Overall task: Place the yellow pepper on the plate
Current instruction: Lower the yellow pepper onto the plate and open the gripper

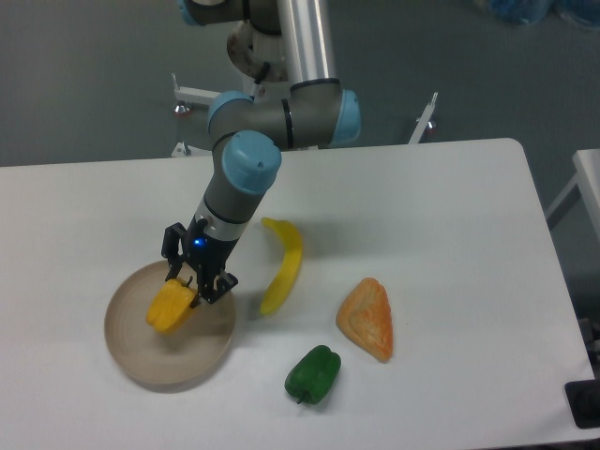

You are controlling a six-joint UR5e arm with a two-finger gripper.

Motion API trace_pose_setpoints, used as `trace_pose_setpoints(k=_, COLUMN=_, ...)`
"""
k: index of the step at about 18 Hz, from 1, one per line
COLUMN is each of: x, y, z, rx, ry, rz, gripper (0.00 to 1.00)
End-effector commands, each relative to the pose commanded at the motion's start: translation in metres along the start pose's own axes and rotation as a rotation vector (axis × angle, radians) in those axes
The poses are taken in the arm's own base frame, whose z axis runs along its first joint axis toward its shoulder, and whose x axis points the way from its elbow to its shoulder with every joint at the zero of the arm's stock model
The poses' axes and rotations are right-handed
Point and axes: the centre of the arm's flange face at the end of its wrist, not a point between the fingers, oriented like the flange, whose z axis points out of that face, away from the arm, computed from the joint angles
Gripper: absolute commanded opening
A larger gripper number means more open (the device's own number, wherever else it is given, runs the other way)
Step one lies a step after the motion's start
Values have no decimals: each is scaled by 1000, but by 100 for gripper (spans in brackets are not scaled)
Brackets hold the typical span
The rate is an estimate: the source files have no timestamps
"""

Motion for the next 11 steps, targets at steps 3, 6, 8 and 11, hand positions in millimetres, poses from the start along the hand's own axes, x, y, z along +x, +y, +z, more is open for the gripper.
trace_pose_setpoints(k=3, x=-2, y=0, z=2, rx=-1, ry=1, rz=-1, gripper=56)
trace_pose_setpoints(k=6, x=-4, y=0, z=6, rx=-4, ry=4, rz=-3, gripper=56)
trace_pose_setpoints(k=8, x=-5, y=1, z=7, rx=-5, ry=6, rz=-4, gripper=56)
trace_pose_setpoints(k=11, x=-4, y=5, z=12, rx=-12, ry=13, rz=-9, gripper=57)
